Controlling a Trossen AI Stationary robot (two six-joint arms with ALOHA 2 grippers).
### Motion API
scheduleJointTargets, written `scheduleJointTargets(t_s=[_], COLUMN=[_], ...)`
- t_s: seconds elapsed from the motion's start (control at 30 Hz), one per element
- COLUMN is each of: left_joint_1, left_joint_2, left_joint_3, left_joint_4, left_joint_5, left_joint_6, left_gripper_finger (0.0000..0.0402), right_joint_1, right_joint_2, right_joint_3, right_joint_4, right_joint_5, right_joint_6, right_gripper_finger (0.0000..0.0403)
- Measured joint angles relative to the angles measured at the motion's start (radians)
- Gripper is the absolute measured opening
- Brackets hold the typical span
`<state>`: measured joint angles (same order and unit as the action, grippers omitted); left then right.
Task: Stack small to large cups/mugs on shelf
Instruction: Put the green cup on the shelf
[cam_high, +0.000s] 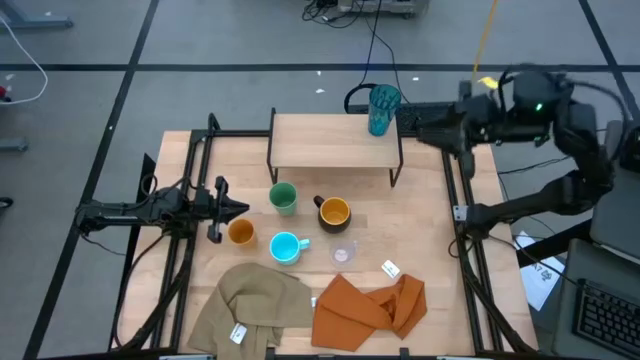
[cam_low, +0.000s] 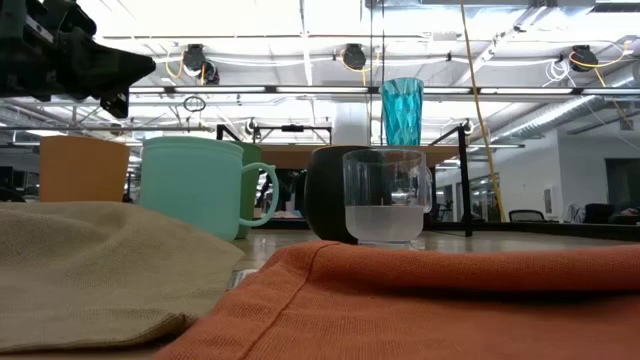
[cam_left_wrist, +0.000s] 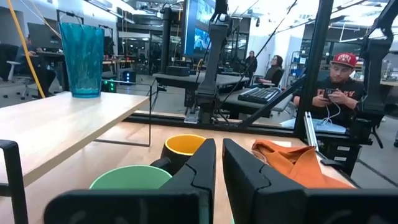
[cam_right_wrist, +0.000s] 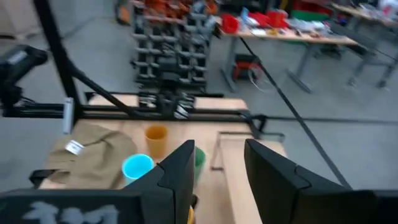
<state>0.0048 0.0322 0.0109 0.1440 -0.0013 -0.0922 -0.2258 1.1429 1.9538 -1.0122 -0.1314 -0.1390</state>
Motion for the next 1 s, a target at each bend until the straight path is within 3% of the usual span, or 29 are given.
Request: scheduleJointTargets(t_s=[0.23, 0.33, 0.6, 0.8, 1.0], left_joint_1=[0.000, 0.000, 0.000, 0.000, 0.000], left_joint_2=[0.000, 0.000, 0.000, 0.000, 0.000], left_joint_3=[0.000, 0.000, 0.000, 0.000, 0.000], left_joint_4=[0.044, 0.044, 0.045, 0.065, 0.093], left_joint_5=[0.023, 0.054, 0.054, 0.054, 0.054], left_joint_6=[-0.027, -0.026, -0.026, -0.026, -0.024], left_gripper_finger=[0.0031, 0.0031, 0.0031, 0.0031, 0.0031], right_joint_1=[0.133, 0.152, 0.156, 0.156, 0.156], right_joint_2=[-0.196, -0.291, -0.506, -0.545, -0.518], right_joint_3=[-0.438, -0.602, -0.950, -1.173, -1.298], right_joint_4=[0.347, 0.473, 0.755, 0.956, 1.143], right_joint_5=[0.040, 0.106, 0.106, 0.100, 0.074], right_joint_6=[-0.069, -0.078, -0.031, -0.002, -0.003], right_gripper_finger=[0.0130, 0.0130, 0.0130, 0.0130, 0.0130])
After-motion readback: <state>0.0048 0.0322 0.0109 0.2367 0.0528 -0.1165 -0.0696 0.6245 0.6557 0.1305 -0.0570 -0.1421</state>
